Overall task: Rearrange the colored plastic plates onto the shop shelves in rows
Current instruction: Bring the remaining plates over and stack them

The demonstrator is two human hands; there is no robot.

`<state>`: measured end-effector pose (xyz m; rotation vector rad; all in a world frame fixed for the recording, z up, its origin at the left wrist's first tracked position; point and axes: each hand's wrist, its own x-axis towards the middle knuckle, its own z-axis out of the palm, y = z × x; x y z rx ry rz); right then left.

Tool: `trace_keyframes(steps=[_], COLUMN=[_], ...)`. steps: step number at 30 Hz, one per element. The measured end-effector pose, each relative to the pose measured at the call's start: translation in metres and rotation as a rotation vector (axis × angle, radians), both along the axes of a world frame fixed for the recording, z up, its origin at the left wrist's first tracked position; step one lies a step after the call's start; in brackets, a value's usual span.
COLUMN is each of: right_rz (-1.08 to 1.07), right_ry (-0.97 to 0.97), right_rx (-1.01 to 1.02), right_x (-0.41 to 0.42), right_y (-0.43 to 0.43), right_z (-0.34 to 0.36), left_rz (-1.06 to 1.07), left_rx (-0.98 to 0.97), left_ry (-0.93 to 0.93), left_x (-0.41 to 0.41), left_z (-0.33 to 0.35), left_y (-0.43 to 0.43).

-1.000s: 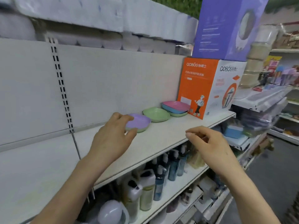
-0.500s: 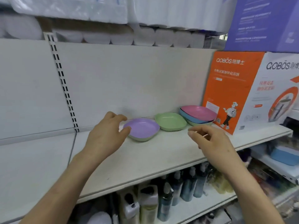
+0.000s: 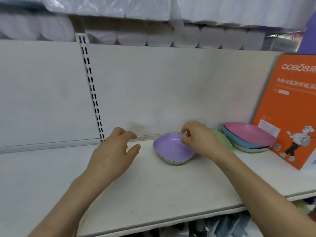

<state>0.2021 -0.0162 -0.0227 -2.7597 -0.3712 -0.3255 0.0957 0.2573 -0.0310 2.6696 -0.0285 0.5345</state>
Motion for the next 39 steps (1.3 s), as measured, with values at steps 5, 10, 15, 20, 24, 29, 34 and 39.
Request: trace_keyframes(steps=[5, 10, 15, 20, 24, 29, 34, 39], right_rz=[0.083, 0.167, 0.237, 0.291, 0.264, 0.220, 0.200, 0.247], right_ry=[0.062, 0.100, 0.055, -0.068, -0.190, -0.272, -0.346, -0.348], right_rx=[-0.145, -0.045, -0.004, -0.096, -0.256, -0.418, -0.435, -0.230], right_x=[0.019, 0.025, 0.027, 0.027, 0.027, 0.013, 0.012, 0.024], right_y=[-0.003, -0.008, -0.013, -0.014, -0.012, -0.009, -0.012, -0.023], right_z=[-0.002, 0.003, 0.004, 0.002, 0.000, 0.011, 0.019, 0.019], left_rz=[0.042, 0.051, 0.085, 0.131, 0.170, 0.202, 0.217, 0.225], left_rx=[-0.047, -0.041, -0.032, -0.030, -0.041, -0.064, -0.089, -0.094], left_ry=[0.010, 0.036, 0.054, 0.098, 0.102, 0.125, 0.149, 0.170], left_x=[-0.001, 0.001, 0.005, 0.005, 0.002, -0.002, -0.003, -0.001], left_z=[-0.002, 0.000, 0.001, -0.003, -0.005, -0.006, -0.004, -0.002], left_y=[-0.003, -0.027, -0.046, -0.056, -0.059, -0.063, -0.066, -0.070])
